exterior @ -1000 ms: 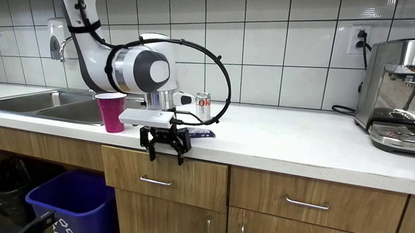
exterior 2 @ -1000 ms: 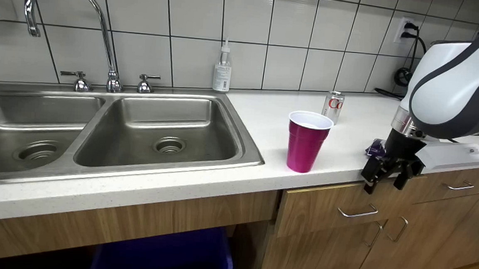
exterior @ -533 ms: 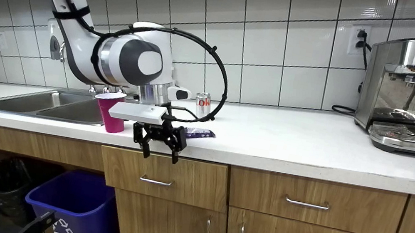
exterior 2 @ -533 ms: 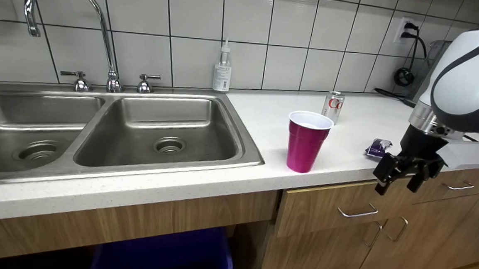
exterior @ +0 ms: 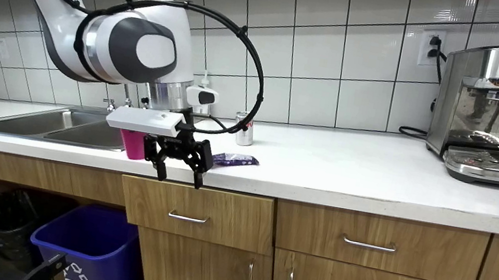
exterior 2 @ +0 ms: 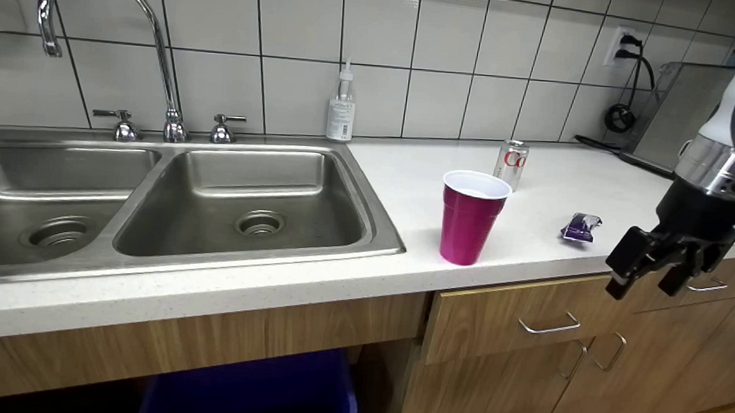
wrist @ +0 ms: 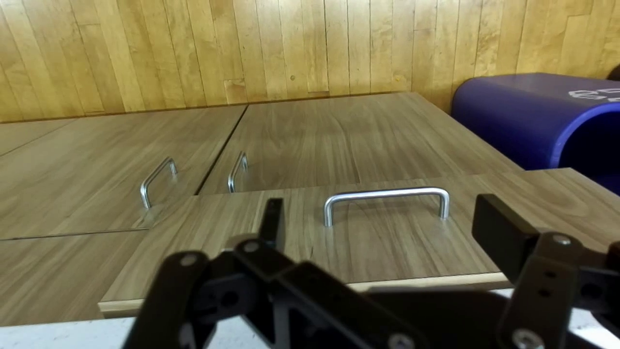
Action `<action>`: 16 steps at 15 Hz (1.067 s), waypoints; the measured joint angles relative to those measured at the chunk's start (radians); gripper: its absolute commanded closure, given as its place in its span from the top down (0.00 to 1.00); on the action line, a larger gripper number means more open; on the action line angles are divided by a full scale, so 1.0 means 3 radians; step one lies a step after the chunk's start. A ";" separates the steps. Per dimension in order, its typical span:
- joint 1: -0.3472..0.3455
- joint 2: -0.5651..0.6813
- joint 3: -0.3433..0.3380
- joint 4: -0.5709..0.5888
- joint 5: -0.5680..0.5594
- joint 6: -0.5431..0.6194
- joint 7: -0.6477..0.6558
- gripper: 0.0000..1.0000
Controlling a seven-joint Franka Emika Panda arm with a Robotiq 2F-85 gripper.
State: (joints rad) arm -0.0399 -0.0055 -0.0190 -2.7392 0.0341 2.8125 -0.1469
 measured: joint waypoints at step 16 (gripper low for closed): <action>0.0141 -0.1044 -0.0033 -0.0123 0.0008 -0.0757 -0.0075 1.00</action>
State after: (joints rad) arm 0.0025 -0.3186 -0.0289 -2.7760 0.0365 2.5853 -0.1693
